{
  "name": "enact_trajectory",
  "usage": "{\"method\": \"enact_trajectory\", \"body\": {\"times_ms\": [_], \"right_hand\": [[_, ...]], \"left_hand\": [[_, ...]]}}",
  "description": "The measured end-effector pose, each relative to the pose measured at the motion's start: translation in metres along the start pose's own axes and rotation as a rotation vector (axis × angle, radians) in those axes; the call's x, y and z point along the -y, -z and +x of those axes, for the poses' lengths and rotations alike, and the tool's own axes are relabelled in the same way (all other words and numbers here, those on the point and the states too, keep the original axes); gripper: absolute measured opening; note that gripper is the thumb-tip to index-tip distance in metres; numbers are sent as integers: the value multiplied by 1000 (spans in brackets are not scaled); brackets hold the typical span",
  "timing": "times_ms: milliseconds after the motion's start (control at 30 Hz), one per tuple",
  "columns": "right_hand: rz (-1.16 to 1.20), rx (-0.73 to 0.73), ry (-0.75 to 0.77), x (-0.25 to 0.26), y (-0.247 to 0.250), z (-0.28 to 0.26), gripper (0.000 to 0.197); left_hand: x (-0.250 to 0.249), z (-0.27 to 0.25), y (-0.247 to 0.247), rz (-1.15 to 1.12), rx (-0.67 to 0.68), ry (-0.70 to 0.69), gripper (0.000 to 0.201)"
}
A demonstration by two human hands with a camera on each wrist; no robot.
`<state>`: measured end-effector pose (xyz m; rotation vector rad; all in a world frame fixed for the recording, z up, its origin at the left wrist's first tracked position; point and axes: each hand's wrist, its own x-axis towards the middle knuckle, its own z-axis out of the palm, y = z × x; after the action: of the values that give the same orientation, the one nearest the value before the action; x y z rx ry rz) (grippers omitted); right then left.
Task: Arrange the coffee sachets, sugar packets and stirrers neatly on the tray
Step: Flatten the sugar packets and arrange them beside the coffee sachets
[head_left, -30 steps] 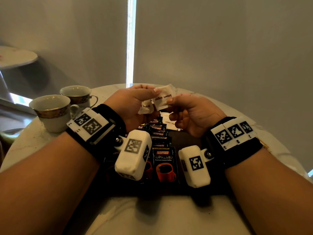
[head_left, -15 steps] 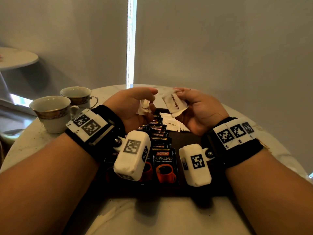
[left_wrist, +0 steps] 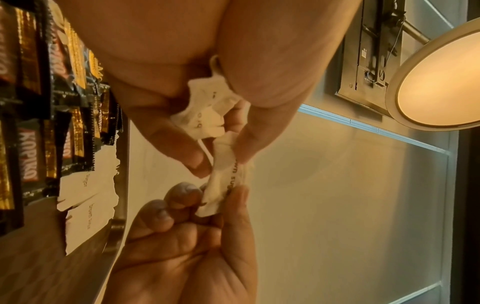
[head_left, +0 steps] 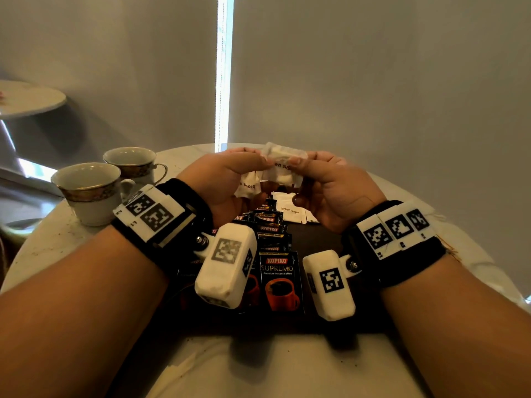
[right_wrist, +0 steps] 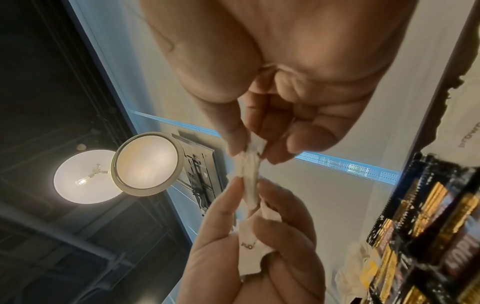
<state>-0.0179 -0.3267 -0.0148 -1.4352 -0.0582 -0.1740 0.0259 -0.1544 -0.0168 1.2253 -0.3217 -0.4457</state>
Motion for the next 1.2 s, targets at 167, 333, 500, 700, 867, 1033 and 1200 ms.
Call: {"method": "enact_trajectory", "body": {"times_ms": [167,333,500,700,867,1033,1200], "right_hand": [[-8,-20,-26,-3,1,3,39],[-18,-22,-30,-3,1,4,20],[1,-75,-43,-7,10,11,12],[26,-291,-158,-26,43,32,7],[-48,-308,-351,-40,52,36,12],[-207,-236,-516,-47,53,33,27],[-218,-212,-553,-43,55,33,20]], "left_hand": [[2,4,2,-19,-33,-11,42],[2,5,1,-39,-48,12,52],[2,5,2,-57,-100,53,20],[-2,3,0,-170,-178,24,24],[-2,5,-2,-212,-205,4,47],[-1,7,-1,-181,-236,-10,53],[-4,6,0,-115,-210,-57,57]]}}
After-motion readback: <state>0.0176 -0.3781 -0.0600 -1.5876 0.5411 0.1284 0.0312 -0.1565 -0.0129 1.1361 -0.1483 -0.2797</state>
